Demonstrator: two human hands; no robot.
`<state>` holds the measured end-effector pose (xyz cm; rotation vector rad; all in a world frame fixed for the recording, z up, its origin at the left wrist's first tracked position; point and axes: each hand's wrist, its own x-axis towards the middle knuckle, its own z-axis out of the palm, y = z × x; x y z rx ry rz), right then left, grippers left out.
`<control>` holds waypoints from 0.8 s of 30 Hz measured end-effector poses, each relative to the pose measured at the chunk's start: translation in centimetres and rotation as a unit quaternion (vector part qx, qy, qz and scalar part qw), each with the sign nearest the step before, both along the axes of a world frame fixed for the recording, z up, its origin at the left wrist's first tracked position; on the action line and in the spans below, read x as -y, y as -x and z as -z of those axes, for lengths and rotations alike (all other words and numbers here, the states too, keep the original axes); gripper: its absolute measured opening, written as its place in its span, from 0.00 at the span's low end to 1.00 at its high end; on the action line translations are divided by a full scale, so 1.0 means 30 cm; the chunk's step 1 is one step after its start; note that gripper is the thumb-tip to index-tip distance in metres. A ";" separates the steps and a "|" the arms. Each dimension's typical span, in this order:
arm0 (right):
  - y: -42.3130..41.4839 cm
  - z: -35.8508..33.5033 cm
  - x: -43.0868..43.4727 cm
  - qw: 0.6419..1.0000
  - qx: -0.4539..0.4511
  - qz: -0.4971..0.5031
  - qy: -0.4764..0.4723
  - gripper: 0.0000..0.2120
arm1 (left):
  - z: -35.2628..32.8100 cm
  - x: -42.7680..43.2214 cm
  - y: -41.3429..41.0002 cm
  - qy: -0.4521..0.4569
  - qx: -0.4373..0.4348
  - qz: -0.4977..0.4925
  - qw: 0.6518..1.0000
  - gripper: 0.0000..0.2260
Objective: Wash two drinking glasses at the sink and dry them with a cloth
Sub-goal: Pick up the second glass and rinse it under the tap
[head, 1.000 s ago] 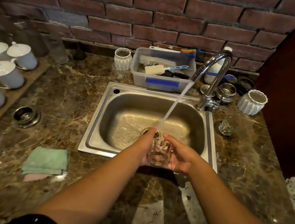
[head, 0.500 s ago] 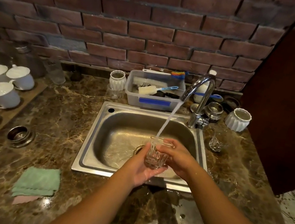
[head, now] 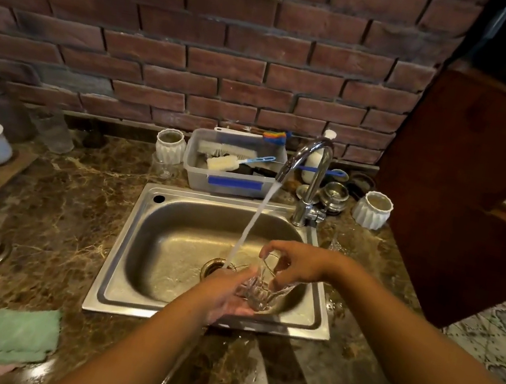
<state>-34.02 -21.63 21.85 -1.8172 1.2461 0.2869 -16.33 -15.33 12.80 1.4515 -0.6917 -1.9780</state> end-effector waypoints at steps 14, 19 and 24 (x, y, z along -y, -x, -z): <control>0.400 0.131 -0.004 0.984 -0.074 0.098 0.132 0.37 | 0.311 -0.140 0.145 0.306 0.603 0.362 0.642 0.37; 0.525 0.167 -0.001 0.973 -0.113 0.102 0.173 0.39 | 0.390 -0.150 0.149 0.302 0.626 0.331 0.639 0.38; 0.588 0.199 0.020 0.970 -0.108 0.097 0.193 0.39 | 0.425 -0.139 0.154 0.308 0.626 0.294 0.654 0.33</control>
